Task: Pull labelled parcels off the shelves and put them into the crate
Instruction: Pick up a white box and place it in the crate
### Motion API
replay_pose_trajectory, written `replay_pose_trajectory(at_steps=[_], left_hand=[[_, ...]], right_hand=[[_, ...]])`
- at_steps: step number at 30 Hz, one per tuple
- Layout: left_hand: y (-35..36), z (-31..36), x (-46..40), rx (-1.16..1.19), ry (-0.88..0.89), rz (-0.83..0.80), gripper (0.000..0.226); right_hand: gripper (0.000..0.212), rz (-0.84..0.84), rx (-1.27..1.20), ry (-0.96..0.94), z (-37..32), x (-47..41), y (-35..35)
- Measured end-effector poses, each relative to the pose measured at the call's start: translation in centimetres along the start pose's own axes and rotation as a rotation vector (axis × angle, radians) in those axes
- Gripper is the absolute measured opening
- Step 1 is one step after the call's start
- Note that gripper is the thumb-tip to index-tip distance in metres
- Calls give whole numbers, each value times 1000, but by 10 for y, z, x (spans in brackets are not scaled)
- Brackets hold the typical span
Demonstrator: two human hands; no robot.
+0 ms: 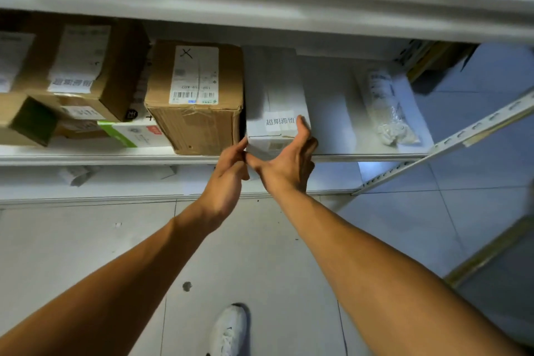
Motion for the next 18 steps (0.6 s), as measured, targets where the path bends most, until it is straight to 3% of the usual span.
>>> replay_pose_trajectory(at_steps=[3, 9, 13, 18], left_hand=[[1, -3, 4, 32, -48, 22, 56], [19, -9, 31, 45, -120, -17, 16], [41, -6, 36, 168, -307, -41, 73], [70, -17, 48, 174, -375, -179, 73]], right_hand=[[122, 3, -51, -12, 6, 7, -6], [116, 39, -182, -11, 41, 47, -37], [116, 69, -275, 2, 66, 84, -58], [112, 27, -381, 27, 103, 138, -87]])
Point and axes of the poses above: each hand's wrist, its own x-axis away from the middle knuckle, its own y-axis out of the palm, z = x × y, the point moved 2 cm from there along -x, towards the middle knuckle, and after that the axes turned 4 degrees about -z, right-handed, at the moved point
